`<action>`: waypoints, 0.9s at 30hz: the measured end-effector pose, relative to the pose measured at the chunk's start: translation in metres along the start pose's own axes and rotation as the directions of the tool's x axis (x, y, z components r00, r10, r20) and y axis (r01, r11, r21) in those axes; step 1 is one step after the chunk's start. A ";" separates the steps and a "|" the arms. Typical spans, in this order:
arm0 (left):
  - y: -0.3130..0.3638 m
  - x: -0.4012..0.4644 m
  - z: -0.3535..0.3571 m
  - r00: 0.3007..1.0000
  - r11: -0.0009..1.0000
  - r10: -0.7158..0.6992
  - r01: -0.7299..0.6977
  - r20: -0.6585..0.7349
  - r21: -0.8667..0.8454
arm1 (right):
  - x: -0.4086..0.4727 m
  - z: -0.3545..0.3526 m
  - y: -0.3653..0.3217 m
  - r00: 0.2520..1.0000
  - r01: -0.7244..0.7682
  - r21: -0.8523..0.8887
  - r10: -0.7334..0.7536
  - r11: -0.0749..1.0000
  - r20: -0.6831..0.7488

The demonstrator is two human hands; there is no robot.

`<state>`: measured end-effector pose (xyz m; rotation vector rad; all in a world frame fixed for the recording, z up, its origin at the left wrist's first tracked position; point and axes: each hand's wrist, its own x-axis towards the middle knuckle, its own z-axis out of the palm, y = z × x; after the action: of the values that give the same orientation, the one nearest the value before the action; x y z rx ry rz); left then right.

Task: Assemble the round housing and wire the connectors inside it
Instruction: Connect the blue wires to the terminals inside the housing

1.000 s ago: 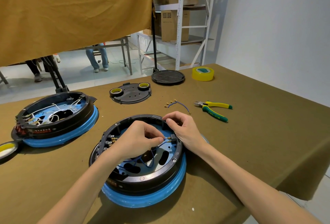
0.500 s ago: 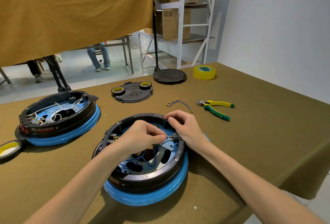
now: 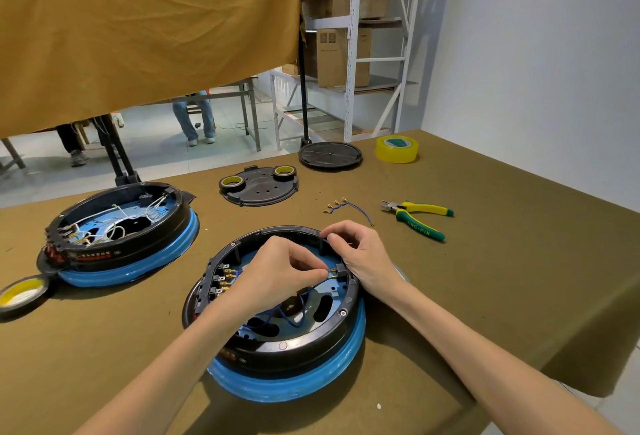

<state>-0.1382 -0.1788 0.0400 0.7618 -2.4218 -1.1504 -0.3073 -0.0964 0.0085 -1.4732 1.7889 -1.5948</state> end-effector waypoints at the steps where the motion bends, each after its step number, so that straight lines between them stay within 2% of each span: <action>1: 0.000 -0.001 -0.002 1.000 0.999 0.020 -0.020 0.001 0.028 | 0.000 0.000 0.000 1.000 -0.003 0.002 0.003 1.000 0.001; 4: -0.001 -0.002 -0.006 0.994 0.983 0.105 -0.098 -0.032 0.156 | -0.001 0.000 0.003 1.000 -0.013 0.001 0.013 1.000 0.001; 6: -0.004 -0.006 -0.008 0.979 0.971 0.168 -0.144 -0.115 0.193 | 0.001 -0.001 0.005 1.000 -0.024 -0.004 0.024 1.000 0.004; 8: -0.010 -0.009 -0.011 0.946 0.921 0.242 -0.155 -0.215 0.357 | 0.007 -0.004 0.008 0.999 -0.028 -0.003 0.028 1.000 -0.018; 10: -0.016 -0.008 -0.017 0.921 0.859 0.277 -0.109 -0.275 0.500 | 0.018 -0.010 0.014 0.993 -0.048 -0.049 0.042 0.998 -0.109; 12: -0.022 -0.006 -0.024 0.932 0.834 0.227 -0.037 -0.282 0.551 | 0.036 -0.022 0.024 0.975 -0.137 -0.232 0.091 0.963 -0.201; 14: -0.028 -0.003 -0.027 0.964 0.813 0.133 0.028 -0.232 0.581 | 0.056 -0.034 0.034 0.959 -0.269 -0.479 0.189 0.835 -0.210; 17: -0.034 0.001 -0.028 0.984 0.818 0.053 0.055 -0.170 0.572 | 0.079 -0.043 0.045 0.926 -0.367 -0.674 0.316 0.641 -0.204; 20: -0.034 0.001 -0.026 0.980 0.815 0.050 0.071 -0.192 0.575 | 0.093 -0.042 0.050 0.903 -0.383 -0.749 0.390 0.541 -0.180; 23: -0.035 0.000 -0.022 0.979 0.768 0.074 0.065 -0.189 0.637 | 0.103 -0.041 0.051 0.909 -0.386 -0.768 0.355 0.511 -0.220; 27: -0.035 -0.001 -0.022 0.979 0.768 0.084 0.055 -0.186 0.638 | 0.107 -0.040 0.051 0.904 -0.408 -0.756 0.345 0.512 -0.254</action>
<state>-0.1145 -0.2096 0.0262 0.9878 -2.6275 -0.1695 -0.4066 -0.1718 0.0167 -1.1403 2.8415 -0.5934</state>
